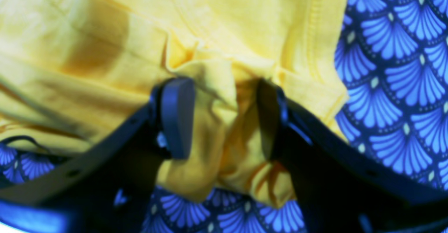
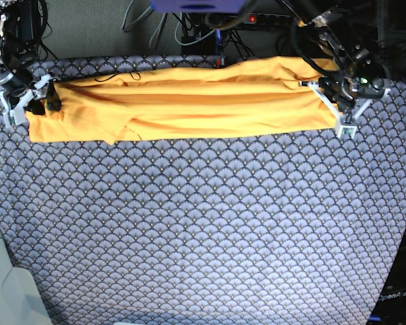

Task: Fold the T-shirt properly
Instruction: 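Lift the strip end with the left gripper and fold it toward the right gripper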

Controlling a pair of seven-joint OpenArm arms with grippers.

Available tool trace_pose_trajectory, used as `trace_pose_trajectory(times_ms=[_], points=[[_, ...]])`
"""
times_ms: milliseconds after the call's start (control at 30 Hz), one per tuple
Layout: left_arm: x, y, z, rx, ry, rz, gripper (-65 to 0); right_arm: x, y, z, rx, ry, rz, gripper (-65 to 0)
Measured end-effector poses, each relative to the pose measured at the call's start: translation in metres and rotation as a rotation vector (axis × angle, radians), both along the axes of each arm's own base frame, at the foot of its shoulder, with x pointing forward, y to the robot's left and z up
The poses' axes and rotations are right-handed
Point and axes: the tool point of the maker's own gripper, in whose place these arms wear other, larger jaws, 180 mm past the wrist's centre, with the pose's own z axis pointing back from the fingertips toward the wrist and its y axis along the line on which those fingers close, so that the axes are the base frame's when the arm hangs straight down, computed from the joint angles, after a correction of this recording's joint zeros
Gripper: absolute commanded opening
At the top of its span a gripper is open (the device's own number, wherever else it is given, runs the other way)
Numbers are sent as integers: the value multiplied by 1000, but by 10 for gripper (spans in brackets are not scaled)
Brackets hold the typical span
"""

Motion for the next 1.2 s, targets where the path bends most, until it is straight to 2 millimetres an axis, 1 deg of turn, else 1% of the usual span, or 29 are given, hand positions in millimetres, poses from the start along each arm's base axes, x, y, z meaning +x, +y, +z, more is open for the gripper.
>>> trace_pose_trajectory(times_ms=[67, 133, 267, 467, 567, 700, 800, 833, 1033, 1100, 1200], points=[[4, -2, 9, 27, -5, -26, -650, 0, 0, 0, -2, 1, 1, -336], [14, -7, 21, 49, -30, -64, -650, 0, 0, 0, -2, 2, 1, -336], [33, -24, 36, 73, -67, -149, -650, 0, 0, 0, -2, 1, 0, -336], [58, -69, 45, 61, -114, -319, -650, 0, 0, 0, -2, 2, 1, -336], [65, -96, 48, 53, -128, -418, -650, 0, 0, 0, -2, 2, 1, -336], [63, -130, 47, 26, -134, -536, -650, 0, 0, -1, -2, 2, 1, -336], [56, -167, 48, -99, -163, -610, -650, 0, 0, -1, -2, 2, 1, -336], [55, -176, 50, -134, -178, -628, -650, 0, 0, 0, -2, 2, 1, -336], [55, -218, 64, -362, -206, -484, -650, 0, 0, 0, -2, 2, 1, -336], [52, -235, 67, -434, -191, -425, -650, 0, 0, 0, -2, 1, 1, -336], [44, -250, 68, -503, -154, -358, -650, 0, 0, -1, -2, 2, 1, -336]])
